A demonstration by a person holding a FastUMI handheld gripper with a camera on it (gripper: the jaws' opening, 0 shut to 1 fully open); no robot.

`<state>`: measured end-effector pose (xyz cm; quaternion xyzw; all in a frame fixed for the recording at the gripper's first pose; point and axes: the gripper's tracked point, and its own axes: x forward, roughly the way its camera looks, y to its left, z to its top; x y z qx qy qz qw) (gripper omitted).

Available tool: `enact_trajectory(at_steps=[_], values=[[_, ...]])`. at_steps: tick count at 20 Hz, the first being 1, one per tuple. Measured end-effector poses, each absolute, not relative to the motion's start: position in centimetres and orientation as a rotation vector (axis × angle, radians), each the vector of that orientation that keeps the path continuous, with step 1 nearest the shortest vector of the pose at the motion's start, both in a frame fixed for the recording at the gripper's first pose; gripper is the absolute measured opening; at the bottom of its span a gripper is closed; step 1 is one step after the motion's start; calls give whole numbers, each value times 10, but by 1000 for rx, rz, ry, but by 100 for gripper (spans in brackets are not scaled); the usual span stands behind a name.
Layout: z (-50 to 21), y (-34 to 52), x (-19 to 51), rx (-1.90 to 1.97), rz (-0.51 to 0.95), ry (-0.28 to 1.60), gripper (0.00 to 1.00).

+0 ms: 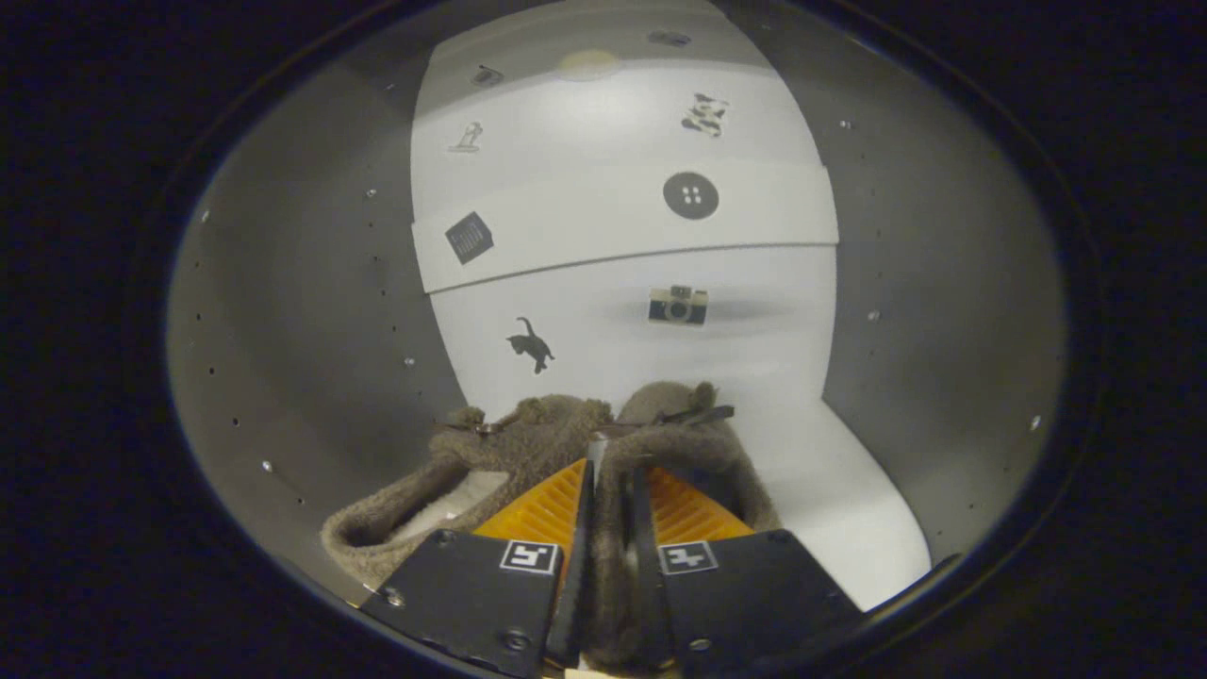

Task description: Open the shoe cabinet door, grab the shoes and put them into the shoe cabinet, then close the shoe cabinet door.

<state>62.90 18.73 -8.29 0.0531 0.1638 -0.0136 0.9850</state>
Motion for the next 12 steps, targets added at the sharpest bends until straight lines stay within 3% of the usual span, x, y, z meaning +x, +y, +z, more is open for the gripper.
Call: enact_trajectory(at_steps=[3, 5, 8, 12], values=[[-73, 193, 604, 104, -51, 340, 48], [-59, 191, 589, 81, -94, 308, 50], [-38, 204, 551, 47, -86, 266, 76], [-13, 229, 483, 16, -26, 211, 87]])
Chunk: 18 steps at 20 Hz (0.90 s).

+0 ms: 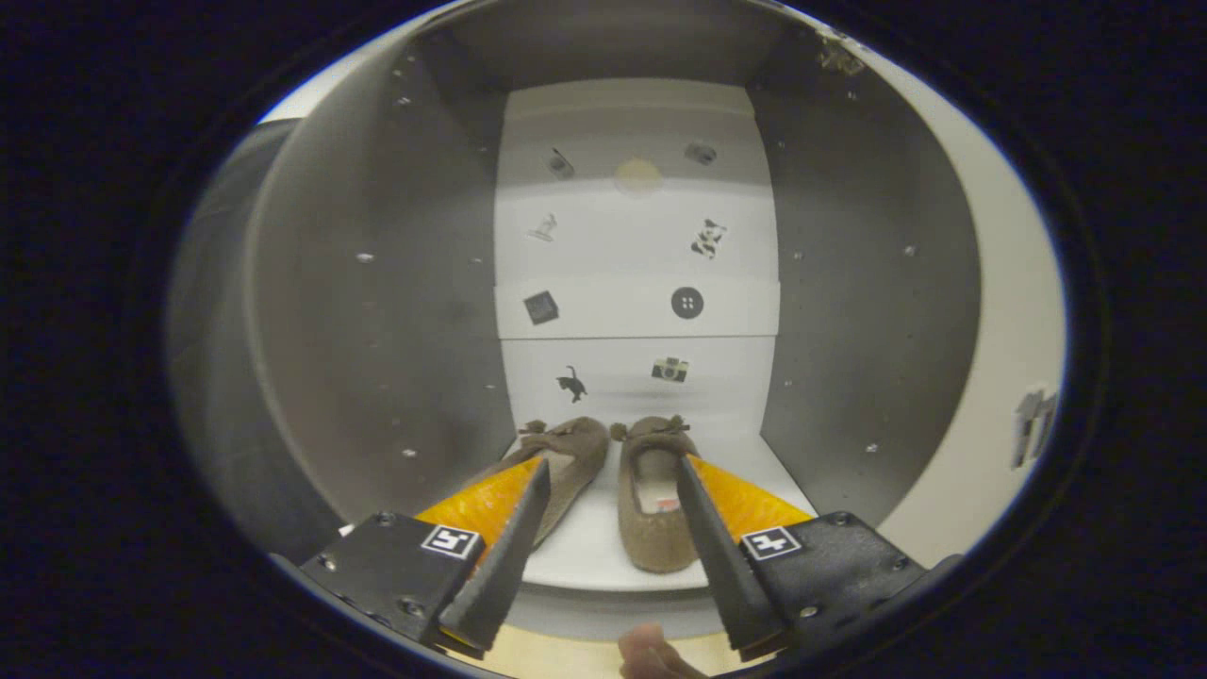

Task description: Open the shoe cabinet door, grab the shoes and put them into the shoe cabinet, then close the shoe cabinet door.

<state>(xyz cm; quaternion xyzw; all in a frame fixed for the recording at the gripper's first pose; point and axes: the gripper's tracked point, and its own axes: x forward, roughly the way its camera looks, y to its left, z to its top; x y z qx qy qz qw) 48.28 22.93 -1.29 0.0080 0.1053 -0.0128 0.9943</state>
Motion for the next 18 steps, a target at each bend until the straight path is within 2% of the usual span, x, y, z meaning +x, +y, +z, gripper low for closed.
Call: enact_trajectory(at_steps=[2, 7, 12, 18], values=[[-4, 238, 441, 22, -5, 198, 97], [21, 259, 320, 48, 49, 152, 98], [29, 246, 195, -10, 26, 201, 99], [72, 217, 67, 20, 132, 133, 99]])
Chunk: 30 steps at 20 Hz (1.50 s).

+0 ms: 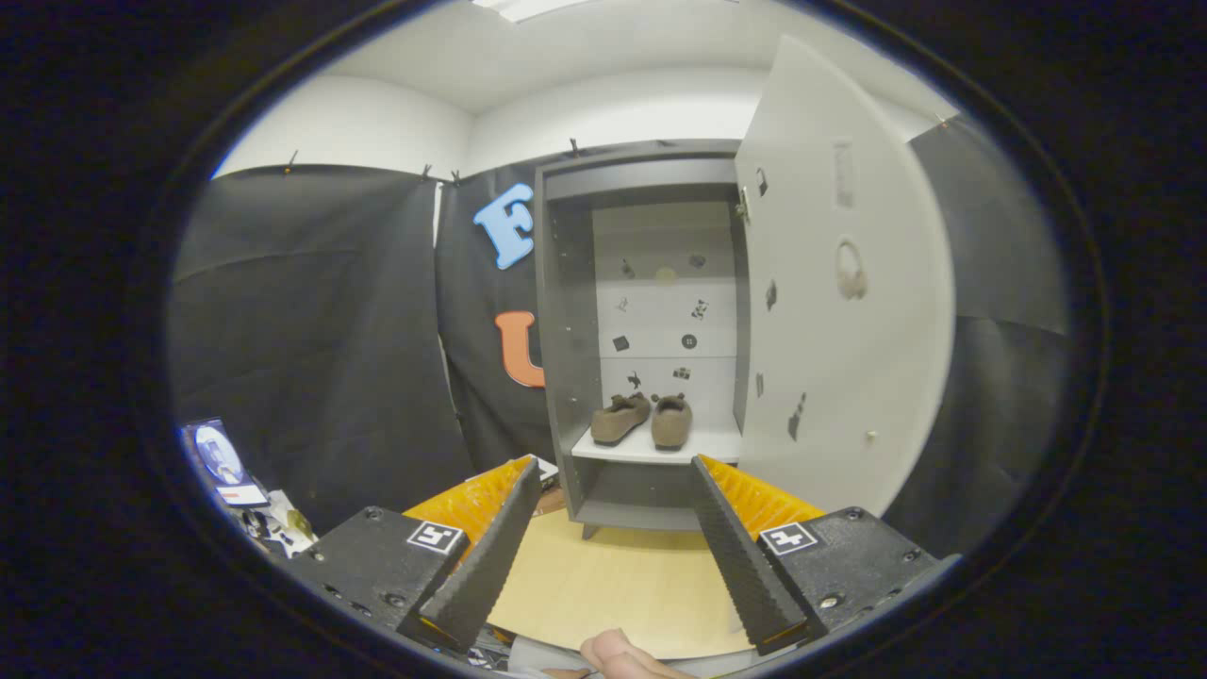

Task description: Open the shoe cabinet door, grab the shoes and put them into the shoe cabinet, then close the shoe cabinet door.

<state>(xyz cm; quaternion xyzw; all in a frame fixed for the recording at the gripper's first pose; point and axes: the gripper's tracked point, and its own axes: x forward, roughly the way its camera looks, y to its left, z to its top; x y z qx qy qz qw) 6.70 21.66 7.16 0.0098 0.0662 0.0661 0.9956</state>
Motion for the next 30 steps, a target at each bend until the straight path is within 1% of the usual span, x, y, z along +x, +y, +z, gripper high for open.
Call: enact_trajectory(at_steps=[3, 7, 10, 13, 15, 18, 24, 27, 30], values=[[86, 182, 17, -4, 131, 81, 99], [98, 119, -37, -41, 76, 11, 99], [97, 62, -57, -49, 3, -3, 99], [89, 7, -63, -73, -68, -7, 99], [89, -28, -52, -43, -108, -33, 99], [76, -74, -27, -8, -121, -22, 99], [35, -155, 59, -70, -179, 109, 99], [29, -181, 104, -98, -198, 110, 99], [15, -173, 133, -62, -134, 111, 99]])
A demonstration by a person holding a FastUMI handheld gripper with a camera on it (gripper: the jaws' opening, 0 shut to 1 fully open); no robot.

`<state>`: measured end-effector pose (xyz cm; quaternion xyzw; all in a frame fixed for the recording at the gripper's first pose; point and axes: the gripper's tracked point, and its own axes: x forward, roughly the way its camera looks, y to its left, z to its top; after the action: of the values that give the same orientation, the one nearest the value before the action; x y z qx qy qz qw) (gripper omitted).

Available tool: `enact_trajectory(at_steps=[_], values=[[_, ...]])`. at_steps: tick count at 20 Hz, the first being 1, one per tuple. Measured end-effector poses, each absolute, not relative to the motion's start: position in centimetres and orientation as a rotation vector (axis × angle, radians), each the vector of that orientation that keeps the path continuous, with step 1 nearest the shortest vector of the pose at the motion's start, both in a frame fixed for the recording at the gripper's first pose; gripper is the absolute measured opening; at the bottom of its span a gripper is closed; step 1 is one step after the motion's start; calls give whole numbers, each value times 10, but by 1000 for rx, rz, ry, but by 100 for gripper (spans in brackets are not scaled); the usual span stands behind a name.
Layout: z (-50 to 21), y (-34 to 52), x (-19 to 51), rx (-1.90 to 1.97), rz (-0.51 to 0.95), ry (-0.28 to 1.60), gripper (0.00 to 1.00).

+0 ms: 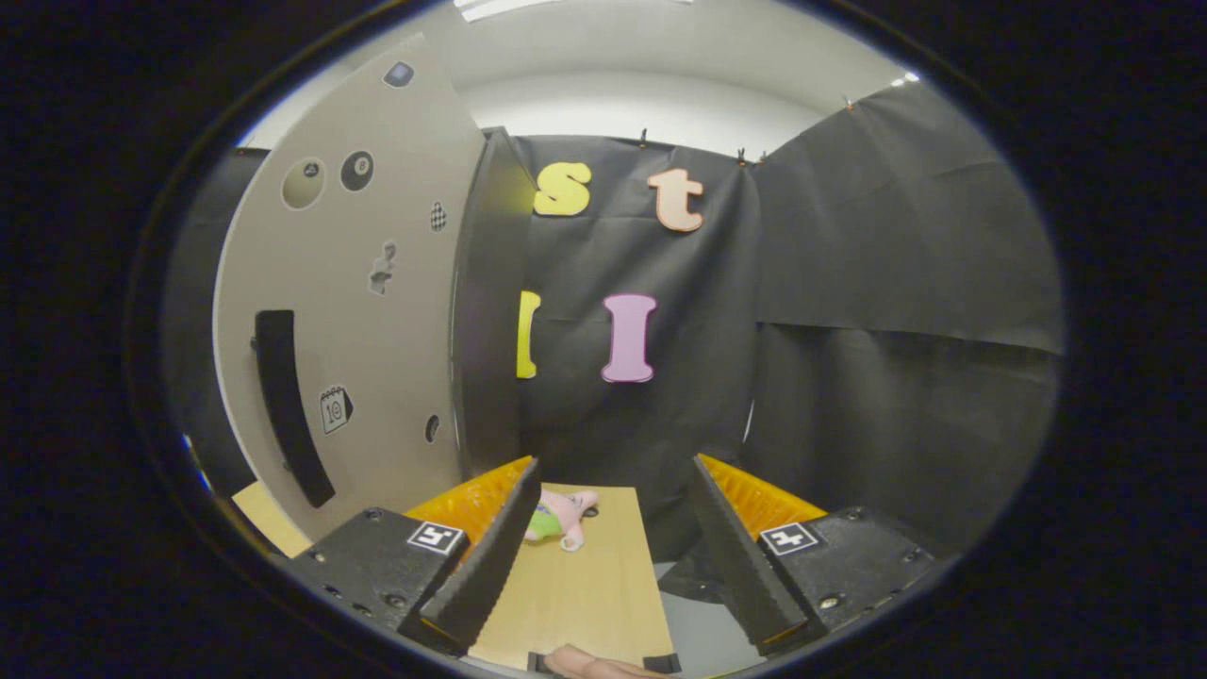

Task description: Open the shoe cabinet door, grab the shoes and put them into the shoe cabinet, then close the shoe cabinet door.

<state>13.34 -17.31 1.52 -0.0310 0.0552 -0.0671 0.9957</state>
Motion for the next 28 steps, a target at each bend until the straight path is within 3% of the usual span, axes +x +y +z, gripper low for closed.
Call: enact_trajectory(at_steps=[12, 15, 22, 28], values=[[15, -46, 143, -45, 103, 129, 99], [20, -24, 142, -56, 85, 130, 91], [13, 32, 147, -38, 145, 156, 91], [17, 53, 159, -32, 51, 115, 91]])
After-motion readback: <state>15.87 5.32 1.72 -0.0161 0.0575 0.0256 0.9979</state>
